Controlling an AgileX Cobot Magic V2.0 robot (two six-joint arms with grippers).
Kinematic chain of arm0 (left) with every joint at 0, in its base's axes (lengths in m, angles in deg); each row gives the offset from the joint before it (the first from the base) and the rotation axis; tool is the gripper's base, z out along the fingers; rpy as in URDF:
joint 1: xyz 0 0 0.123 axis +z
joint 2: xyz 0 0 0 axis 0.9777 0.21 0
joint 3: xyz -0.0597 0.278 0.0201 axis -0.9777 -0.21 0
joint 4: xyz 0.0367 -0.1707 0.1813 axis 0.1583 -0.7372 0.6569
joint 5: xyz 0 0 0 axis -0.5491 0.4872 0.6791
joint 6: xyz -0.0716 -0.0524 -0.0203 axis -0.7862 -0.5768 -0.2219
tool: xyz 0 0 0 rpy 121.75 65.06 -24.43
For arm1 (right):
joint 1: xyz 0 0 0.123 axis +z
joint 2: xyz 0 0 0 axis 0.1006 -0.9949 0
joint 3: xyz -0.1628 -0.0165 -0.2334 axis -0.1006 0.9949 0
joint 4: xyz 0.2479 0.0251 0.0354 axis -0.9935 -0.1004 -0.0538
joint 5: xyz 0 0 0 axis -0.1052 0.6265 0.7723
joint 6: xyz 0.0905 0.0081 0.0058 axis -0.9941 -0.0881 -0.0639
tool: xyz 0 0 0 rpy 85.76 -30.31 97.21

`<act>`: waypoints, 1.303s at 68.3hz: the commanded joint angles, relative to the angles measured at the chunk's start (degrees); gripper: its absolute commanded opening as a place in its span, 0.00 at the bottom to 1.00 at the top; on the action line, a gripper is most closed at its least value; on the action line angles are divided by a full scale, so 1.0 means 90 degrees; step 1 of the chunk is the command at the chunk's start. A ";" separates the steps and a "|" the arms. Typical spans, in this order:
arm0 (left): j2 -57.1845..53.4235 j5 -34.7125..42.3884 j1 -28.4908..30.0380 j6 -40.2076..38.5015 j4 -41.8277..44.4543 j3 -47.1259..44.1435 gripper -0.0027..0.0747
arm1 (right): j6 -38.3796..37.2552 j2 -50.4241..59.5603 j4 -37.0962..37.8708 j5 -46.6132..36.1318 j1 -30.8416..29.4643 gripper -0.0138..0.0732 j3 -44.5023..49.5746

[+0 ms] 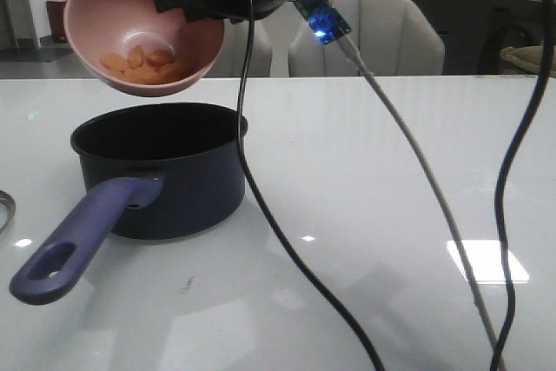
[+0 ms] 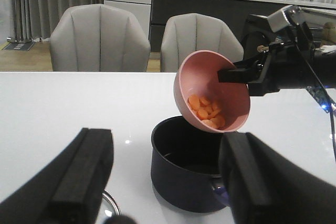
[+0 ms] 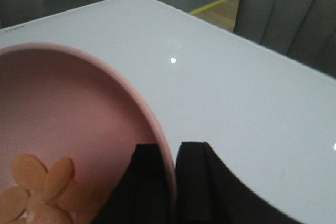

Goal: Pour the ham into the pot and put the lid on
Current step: 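Lift the pink bowl and carry it over the saucepan with the right gripper, then tilt the pink bowl with the right gripper to pour pieces into the pot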

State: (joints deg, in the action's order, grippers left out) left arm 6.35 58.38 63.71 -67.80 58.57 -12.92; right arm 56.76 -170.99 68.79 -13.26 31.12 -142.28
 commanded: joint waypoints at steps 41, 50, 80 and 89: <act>0.0088 0.0479 -0.0062 -0.0012 -0.0072 0.0152 0.65 | 0.6945 -0.0418 -0.2082 -0.3032 0.0397 0.32 -0.0060; 0.0088 0.0479 -0.0062 -0.0012 -0.0072 0.0152 0.65 | 0.8017 -0.0589 -0.2530 -0.3683 0.0515 0.32 -0.0055; 0.0088 0.0479 -0.0062 -0.0012 -0.0072 0.0152 0.65 | 0.9794 -0.0647 -0.2707 -0.6288 0.0623 0.32 0.0733; 0.0088 0.0479 -0.0062 -0.0012 -0.0072 0.0152 0.65 | 0.9795 -0.0647 -0.2707 -0.6352 0.0623 0.32 0.0733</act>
State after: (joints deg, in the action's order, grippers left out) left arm 6.35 58.38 63.71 -67.80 58.57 -12.92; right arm 143.93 -180.29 44.24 -62.87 36.83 -134.46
